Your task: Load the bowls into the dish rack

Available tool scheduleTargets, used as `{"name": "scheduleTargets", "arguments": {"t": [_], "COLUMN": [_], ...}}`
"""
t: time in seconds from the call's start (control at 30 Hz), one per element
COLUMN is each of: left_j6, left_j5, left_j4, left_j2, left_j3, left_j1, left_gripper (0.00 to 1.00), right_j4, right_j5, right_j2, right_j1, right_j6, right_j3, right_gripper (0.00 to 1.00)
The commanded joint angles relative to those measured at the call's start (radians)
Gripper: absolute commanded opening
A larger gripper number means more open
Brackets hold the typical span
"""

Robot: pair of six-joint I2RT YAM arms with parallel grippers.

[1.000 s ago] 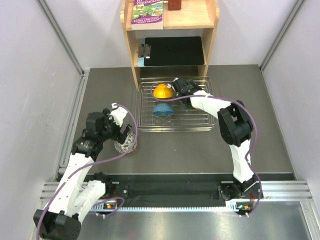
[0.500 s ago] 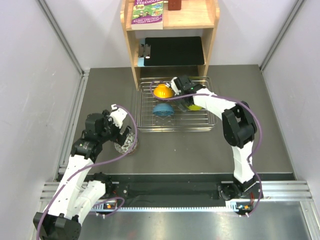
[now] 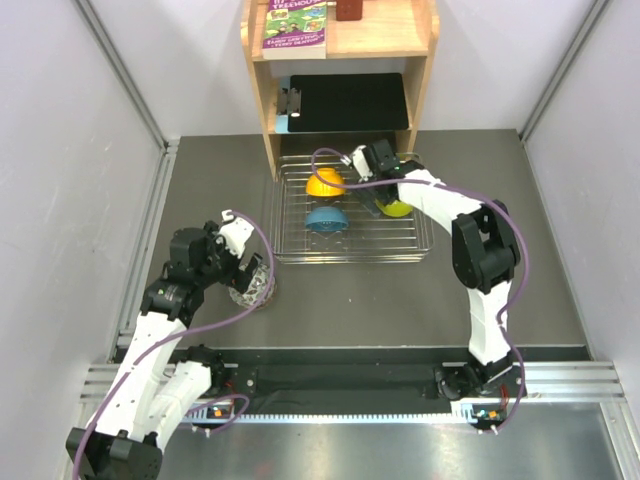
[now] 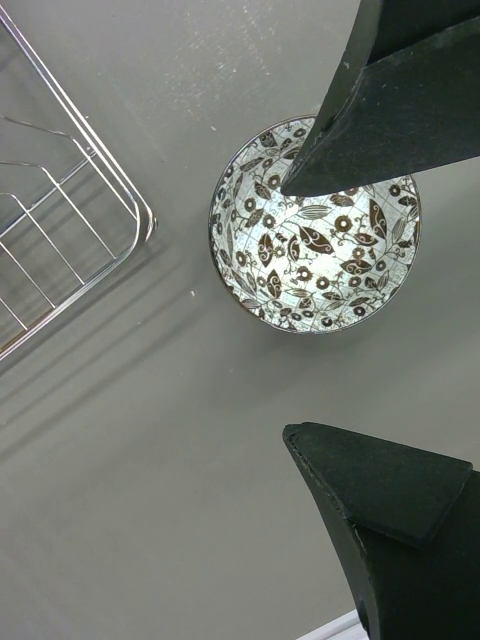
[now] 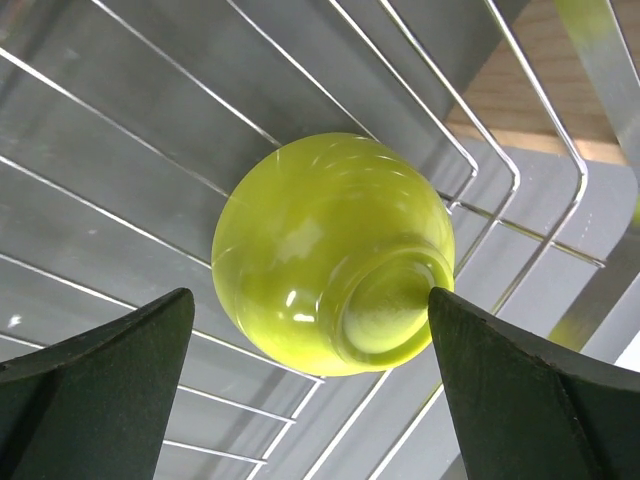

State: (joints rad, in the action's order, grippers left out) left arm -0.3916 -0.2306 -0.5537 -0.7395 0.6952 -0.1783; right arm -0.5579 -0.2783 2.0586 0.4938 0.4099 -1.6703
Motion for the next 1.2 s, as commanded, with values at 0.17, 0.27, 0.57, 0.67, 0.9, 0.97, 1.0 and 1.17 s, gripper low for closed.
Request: {"name": "scheduleTargets", "arguments": {"t": [0.17, 0.27, 0.57, 0.67, 0.9, 0.97, 1.0, 1.17], "left_j6": [-0.001, -0.004, -0.010, -0.012, -0.020, -0.021, -0.023, -0.043], "left_j5": [0.007, 0.016, 0.046, 0.051, 0.056, 0.057, 0.057, 0.073], "left_j4": [0.000, 0.003, 0.028, 0.035, 0.015, 0.009, 0.006, 0.023], "left_j2": [0.028, 0.037, 0.003, -0.006, -0.012, 0.005, 0.009, -0.035], "left_j3": [-0.019, -0.029, -0.037, -0.043, -0.028, -0.026, -0.031, -0.048], "left_j1": [0.005, 0.005, 0.005, 0.005, 0.007, 0.007, 0.007, 0.007], "left_gripper": [0.99, 0.99, 0.99, 0.99, 0.99, 0.99, 0.99, 0.99], "right_j4": [0.018, 0.015, 0.009, -0.019, -0.054, -0.047, -0.050, -0.123], "right_j5": [-0.025, -0.016, 0.010, 0.039, 0.126, 0.152, 0.187, 0.341], "right_j2": [0.032, 0.023, 0.012, 0.035, 0.034, 0.008, -0.029, -0.190], "right_j1": [-0.040, -0.040, -0.031, -0.029, -0.028, -0.024, -0.021, -0.021], "right_j6": [0.027, 0.030, 0.032, 0.027, 0.003, -0.002, -0.003, -0.008], "right_j3": [-0.060, -0.063, -0.134, -0.180, -0.204, -0.158, -0.140, -0.040], "right_gripper": [1.00, 1.00, 0.99, 1.00, 1.00, 1.00, 1.00, 1.00]}}
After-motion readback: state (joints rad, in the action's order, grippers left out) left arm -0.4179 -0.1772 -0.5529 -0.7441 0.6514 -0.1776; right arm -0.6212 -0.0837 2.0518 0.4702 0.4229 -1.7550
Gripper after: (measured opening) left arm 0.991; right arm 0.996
